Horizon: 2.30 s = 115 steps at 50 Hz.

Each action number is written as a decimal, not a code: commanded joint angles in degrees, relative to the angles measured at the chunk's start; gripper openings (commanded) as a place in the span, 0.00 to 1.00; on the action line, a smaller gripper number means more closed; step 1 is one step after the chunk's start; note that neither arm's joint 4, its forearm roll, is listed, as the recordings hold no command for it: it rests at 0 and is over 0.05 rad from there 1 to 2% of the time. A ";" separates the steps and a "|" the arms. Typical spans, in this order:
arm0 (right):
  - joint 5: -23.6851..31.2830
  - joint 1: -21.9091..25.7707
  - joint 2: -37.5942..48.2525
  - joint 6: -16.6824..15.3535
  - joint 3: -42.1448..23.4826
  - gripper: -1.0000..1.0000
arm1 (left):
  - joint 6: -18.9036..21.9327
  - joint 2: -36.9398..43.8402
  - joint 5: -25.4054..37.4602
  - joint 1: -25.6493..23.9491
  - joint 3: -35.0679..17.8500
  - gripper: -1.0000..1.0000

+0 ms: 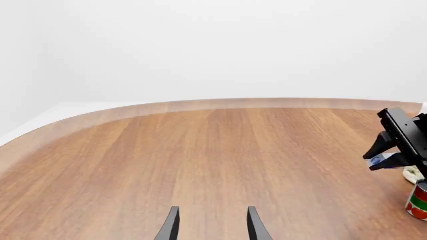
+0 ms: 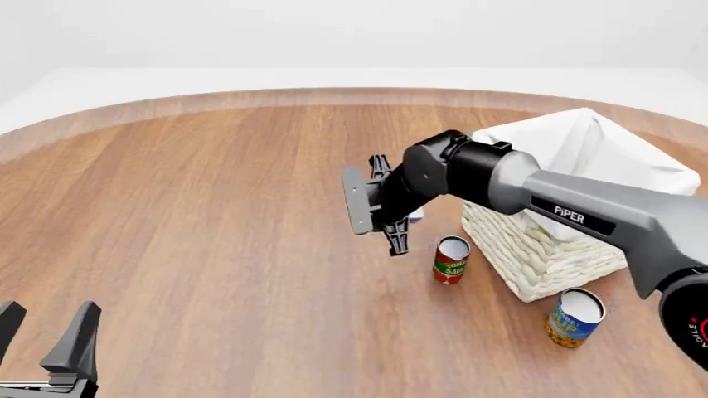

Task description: Pick up the alphabet soup and the cream cheese box, and put them in the basket.

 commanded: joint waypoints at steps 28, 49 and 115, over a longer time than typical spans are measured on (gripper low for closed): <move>-3.15 1.90 -3.79 14.00 2.71 0.00 | 0.00 0.00 0.00 0.00 0.00 1.00; -8.27 5.56 -9.61 20.38 7.70 0.00 | 0.00 0.00 0.00 0.00 0.00 1.00; -26.06 13.60 -26.14 44.45 21.63 0.00 | 0.00 0.00 0.00 0.00 0.00 1.00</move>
